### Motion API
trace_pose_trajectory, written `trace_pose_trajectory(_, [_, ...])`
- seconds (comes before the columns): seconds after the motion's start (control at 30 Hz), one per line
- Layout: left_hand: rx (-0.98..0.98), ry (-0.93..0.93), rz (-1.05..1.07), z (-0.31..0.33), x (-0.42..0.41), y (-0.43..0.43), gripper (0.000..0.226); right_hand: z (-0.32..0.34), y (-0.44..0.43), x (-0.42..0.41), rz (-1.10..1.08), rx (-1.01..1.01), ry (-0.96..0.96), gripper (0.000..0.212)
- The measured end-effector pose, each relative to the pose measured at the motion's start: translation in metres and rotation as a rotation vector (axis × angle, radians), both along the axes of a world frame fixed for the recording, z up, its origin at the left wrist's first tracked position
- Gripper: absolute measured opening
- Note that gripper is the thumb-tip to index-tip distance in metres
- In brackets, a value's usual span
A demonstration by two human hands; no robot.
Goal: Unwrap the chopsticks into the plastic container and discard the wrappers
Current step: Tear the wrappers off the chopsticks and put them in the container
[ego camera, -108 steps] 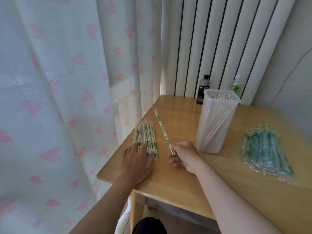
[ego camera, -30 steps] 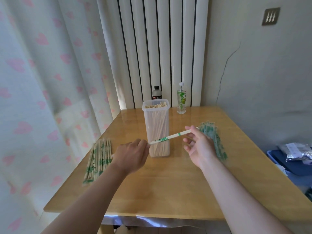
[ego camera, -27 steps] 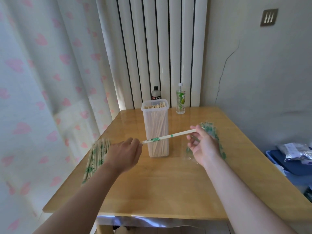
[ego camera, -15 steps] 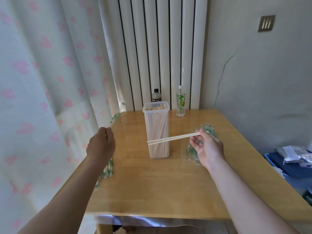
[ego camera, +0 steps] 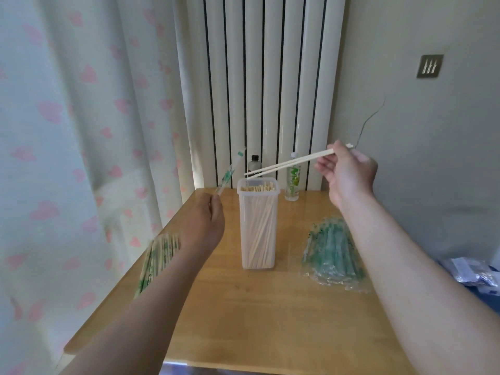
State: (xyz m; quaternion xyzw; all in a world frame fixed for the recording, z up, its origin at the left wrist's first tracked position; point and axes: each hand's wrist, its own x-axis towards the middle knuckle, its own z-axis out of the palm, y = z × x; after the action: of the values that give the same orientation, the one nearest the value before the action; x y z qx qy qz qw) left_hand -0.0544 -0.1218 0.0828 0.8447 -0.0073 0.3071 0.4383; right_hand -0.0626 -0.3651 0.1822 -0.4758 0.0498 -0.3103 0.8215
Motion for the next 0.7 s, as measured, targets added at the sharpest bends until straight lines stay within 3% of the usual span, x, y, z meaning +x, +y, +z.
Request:
trace_pose_trajectory(0.1, [-0.026, 0.013, -0.011, -0.001, 0.004, -0.002, 0.036, 0.020, 0.007, 0.016, -0.115, -0.221, 0.007, 0.021])
trace_pose_trajectory(0.23, [-0.034, 0.020, -0.032, -0.005, 0.004, -0.001, 0.035, 0.019, 0.030, 0.033, -0.188, -0.695, 0.035, 0.027])
trace_pose_trajectory(0.33, [-0.016, 0.000, -0.045, -0.008, -0.001, 0.002, 0.034, 0.006, 0.048, 0.040, -0.178, -1.040, 0.020, 0.020])
trace_pose_trajectory(0.53, [-0.058, 0.004, -0.047, -0.020, -0.002, 0.018, 0.031, -0.020, 0.072, 0.053, -0.081, -1.363, 0.006, 0.010])
trace_pose_trajectory(0.7, [-0.066, 0.025, -0.052, -0.031, 0.002, 0.025, 0.030, -0.032, 0.079, 0.063, 0.210, -1.613, 0.184, 0.043])
